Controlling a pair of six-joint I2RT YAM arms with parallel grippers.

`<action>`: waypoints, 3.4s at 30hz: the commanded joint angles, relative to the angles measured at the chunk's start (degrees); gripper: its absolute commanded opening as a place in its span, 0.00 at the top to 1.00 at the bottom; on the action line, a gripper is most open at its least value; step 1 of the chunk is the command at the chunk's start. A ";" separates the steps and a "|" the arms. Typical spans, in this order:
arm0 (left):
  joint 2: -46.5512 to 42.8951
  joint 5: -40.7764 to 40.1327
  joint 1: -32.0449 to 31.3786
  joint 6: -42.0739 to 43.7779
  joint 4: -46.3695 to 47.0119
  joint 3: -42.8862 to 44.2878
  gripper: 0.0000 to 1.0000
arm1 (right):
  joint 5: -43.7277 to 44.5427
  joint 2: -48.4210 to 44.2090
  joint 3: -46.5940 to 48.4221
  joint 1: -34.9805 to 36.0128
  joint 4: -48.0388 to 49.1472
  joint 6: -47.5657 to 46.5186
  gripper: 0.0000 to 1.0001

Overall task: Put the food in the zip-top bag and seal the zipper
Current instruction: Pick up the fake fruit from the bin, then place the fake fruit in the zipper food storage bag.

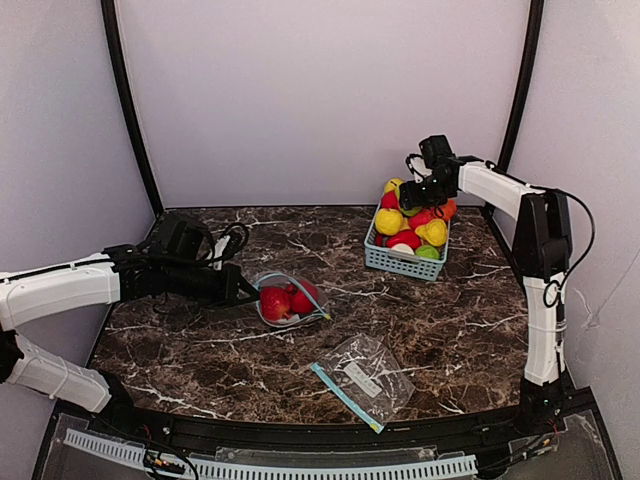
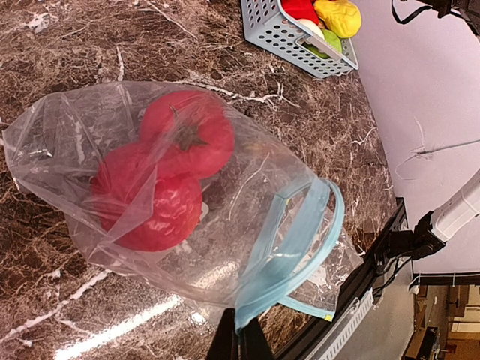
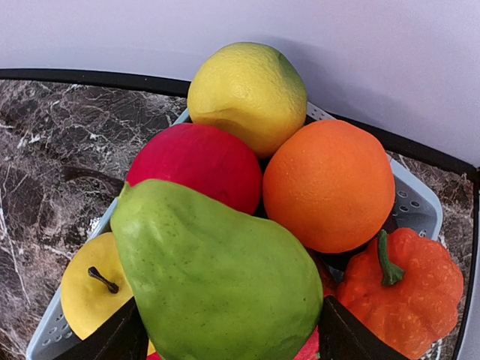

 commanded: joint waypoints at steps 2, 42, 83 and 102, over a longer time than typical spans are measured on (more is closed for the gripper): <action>-0.76 0.03 0.49 -0.29 -0.21 0.95 0.99 | 0.11 1.48 1.90 -0.26 0.46 -0.92 0.31; -3.61 -1.16 0.66 -0.10 0.61 -0.48 0.99 | -24.59 -47.65 -52.47 31.58 28.74 15.73 0.44; -3.01 0.56 0.67 -1.07 2.96 -1.69 0.99 | 0.00 -4.51 -20.48 44.08 13.24 15.02 0.48; -3.38 -1.91 0.92 -0.65 1.61 -1.89 0.99 | -8.96 -17.72 -27.26 43.63 13.64 11.92 0.07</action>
